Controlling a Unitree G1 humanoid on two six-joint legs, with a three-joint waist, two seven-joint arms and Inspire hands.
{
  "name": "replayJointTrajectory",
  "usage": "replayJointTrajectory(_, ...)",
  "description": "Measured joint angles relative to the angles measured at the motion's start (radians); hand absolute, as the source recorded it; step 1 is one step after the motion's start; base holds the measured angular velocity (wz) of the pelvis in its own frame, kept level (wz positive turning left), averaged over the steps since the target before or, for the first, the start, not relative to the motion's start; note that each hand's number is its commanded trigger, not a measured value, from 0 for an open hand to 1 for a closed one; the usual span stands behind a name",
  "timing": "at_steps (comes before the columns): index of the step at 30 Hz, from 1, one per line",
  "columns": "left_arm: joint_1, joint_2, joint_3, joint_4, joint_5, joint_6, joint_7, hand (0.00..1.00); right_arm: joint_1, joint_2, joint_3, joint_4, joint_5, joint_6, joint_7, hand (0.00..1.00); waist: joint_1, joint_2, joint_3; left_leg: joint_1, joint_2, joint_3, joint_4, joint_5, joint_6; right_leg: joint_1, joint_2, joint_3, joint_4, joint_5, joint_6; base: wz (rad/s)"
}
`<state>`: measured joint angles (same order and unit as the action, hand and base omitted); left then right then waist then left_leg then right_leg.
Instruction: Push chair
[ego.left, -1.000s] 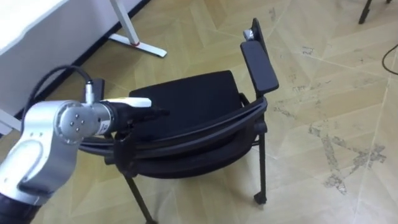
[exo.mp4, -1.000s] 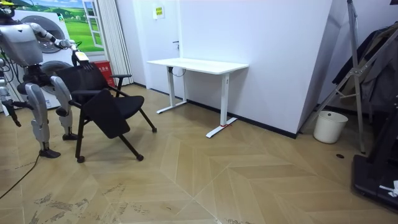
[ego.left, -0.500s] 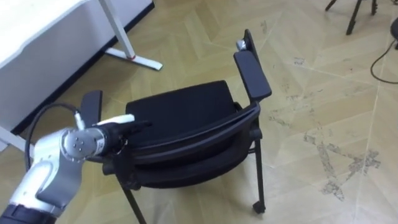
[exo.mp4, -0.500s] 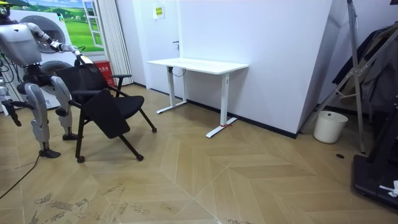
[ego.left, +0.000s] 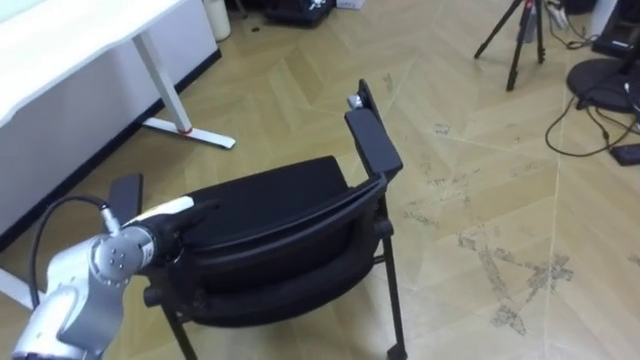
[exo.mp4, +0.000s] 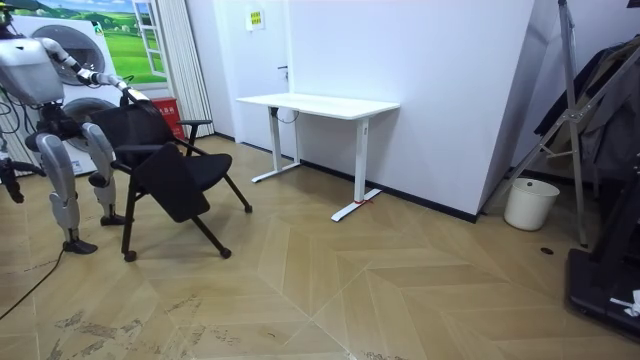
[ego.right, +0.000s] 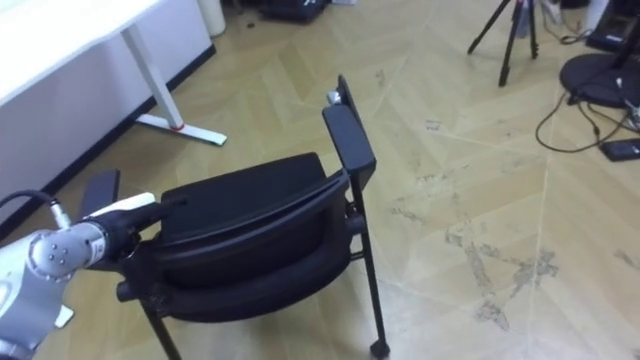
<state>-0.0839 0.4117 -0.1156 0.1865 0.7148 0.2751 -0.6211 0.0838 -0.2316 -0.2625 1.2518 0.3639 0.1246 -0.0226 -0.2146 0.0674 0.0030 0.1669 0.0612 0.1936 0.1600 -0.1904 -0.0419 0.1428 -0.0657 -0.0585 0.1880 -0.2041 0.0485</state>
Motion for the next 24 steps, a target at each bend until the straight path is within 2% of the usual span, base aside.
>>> replayJointTrajectory(3, 0.006, 0.000, -0.002, 0.000, 0.003, 0.000, 0.002, 1.00, -0.005, 0.000, -0.014, -0.012, -0.009, -0.001, 0.001, 0.00, -0.002, 0.007, -0.0012, 0.001, 0.000, 0.000, 0.000, 0.000, 0.000, 0.000, 0.000, 0.001, 0.001, 0.000, -0.001, 0.00)
replayJointTrajectory(11, 0.015, 0.001, -0.009, -0.011, 0.065, -0.041, -0.020, 1.00, -0.008, 0.000, -0.015, -0.012, -0.028, -0.002, 0.005, 0.00, 0.001, 0.011, -0.0017, -0.001, 0.000, 0.001, 0.003, 0.000, 0.000, -0.001, -0.001, 0.000, 0.001, -0.002, -0.001, 0.00)
replayJointTrajectory(16, 0.052, -0.006, -0.009, -0.046, 0.105, -0.060, 0.023, 1.00, -0.008, 0.000, -0.016, -0.013, -0.064, -0.002, 0.022, 0.00, 0.000, 0.010, -0.0017, -0.004, 0.000, -0.001, 0.003, -0.001, 0.000, -0.002, -0.001, -0.001, 0.001, -0.001, 0.000, 0.00)
replayJointTrajectory(24, 0.058, -0.006, -0.008, -0.052, 0.109, -0.060, 0.052, 1.00, -0.009, -0.001, -0.016, -0.015, -0.119, -0.001, 0.055, 0.00, 0.001, 0.011, -0.0018, -0.009, 0.000, -0.005, 0.001, -0.001, 0.000, -0.004, -0.001, -0.007, -0.001, 0.000, -0.002, 0.00)
